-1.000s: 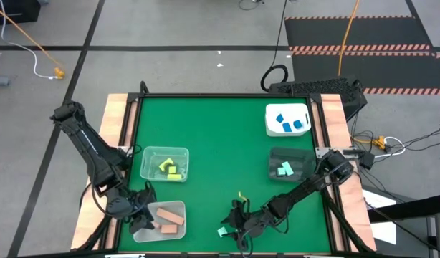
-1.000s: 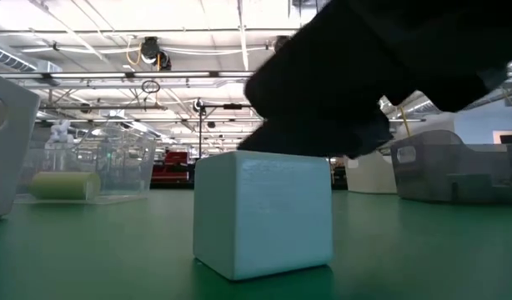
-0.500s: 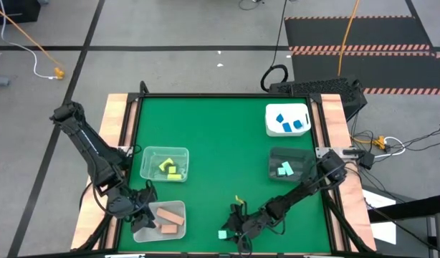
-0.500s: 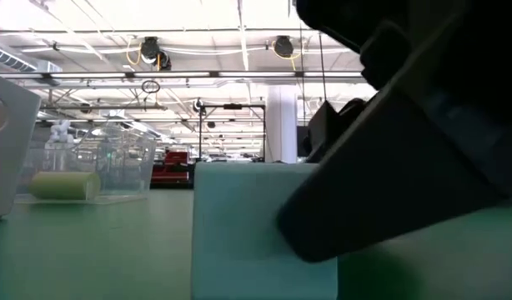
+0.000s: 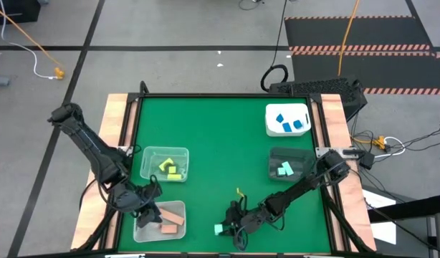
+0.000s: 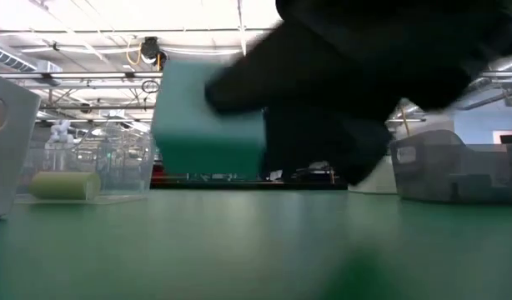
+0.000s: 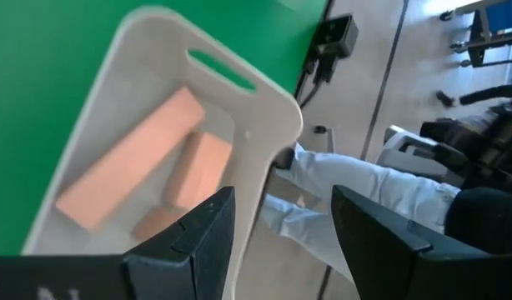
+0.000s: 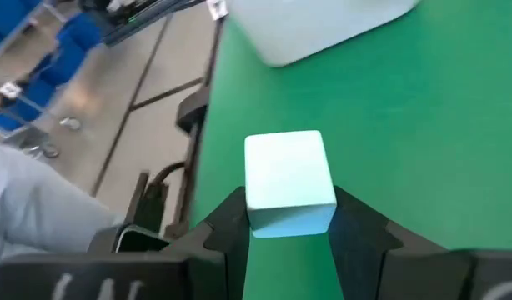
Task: Sort & place blocks by color
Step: Put the light blue block into the black bin
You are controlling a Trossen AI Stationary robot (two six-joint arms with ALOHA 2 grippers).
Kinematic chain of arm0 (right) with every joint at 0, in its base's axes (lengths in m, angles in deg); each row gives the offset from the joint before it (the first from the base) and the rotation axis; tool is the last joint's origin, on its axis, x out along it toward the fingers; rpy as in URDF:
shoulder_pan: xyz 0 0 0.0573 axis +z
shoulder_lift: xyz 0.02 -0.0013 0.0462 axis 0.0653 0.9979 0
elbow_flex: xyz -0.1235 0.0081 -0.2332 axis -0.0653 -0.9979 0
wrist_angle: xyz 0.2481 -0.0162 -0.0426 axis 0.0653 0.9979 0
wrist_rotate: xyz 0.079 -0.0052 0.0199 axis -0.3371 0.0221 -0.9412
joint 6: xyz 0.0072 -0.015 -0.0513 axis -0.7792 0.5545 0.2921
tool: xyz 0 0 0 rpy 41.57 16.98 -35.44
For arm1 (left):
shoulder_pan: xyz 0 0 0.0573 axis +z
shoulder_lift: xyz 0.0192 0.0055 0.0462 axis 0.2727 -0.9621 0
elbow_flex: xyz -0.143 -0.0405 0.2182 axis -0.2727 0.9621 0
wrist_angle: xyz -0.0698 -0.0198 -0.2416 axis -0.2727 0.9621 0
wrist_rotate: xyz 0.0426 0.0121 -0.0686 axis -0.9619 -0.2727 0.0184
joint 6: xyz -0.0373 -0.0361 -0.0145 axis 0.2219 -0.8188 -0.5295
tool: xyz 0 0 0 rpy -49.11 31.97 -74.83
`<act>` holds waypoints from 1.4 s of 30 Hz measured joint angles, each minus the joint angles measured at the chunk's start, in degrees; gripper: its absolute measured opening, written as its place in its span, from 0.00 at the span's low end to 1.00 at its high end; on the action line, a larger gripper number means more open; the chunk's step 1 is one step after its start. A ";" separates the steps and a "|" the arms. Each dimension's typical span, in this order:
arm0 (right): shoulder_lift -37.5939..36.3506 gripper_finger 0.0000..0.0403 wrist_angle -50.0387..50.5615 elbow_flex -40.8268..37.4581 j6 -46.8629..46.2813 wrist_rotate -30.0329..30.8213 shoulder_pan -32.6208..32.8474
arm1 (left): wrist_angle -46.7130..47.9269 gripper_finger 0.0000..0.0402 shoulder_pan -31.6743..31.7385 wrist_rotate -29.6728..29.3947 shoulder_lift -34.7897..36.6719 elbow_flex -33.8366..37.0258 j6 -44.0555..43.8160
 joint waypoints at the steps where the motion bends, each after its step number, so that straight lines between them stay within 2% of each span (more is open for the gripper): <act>1: -1.30 0.28 1.78 0.02 -0.54 0.06 -0.43 | -0.04 0.50 0.77 0.02 0.02 0.00 1.19; 7: -11.29 0.28 19.20 -0.02 7.16 0.09 -3.77 | -0.07 0.50 7.04 0.00 0.38 0.00 8.19; 14: -26.30 0.29 49.76 -0.02 9.86 0.40 -8.85 | -0.13 0.50 15.26 -0.12 3.21 0.00 14.34; 17: -32.33 0.29 60.86 -0.11 9.17 0.57 -10.65 | -0.15 0.50 18.98 -2.12 5.13 0.00 17.57; 19: -36.01 0.29 65.28 -1.33 8.77 0.59 -11.56 | -0.23 0.50 21.80 -5.43 6.83 0.00 20.09; 25: -47.95 0.29 69.38 -10.05 3.26 0.42 -12.46 | -1.71 0.50 29.82 -14.66 12.55 0.00 30.14; 30: -57.89 0.29 69.24 -19.28 -2.74 0.52 -12.45 | -3.92 0.50 35.40 -16.46 17.48 0.00 40.14; 33: -63.32 0.29 69.29 -23.62 -5.61 3.04 -12.43 | -7.33 0.50 38.30 -17.59 19.92 0.00 45.95; 36: -68.35 0.29 69.23 -27.02 -5.93 4.83 -12.41 | -11.79 0.50 40.76 -19.12 21.50 0.00 50.87; 42: -76.01 0.29 71.95 -33.09 -7.11 4.72 -12.41 | -20.76 0.50 44.51 -21.07 22.62 0.00 58.16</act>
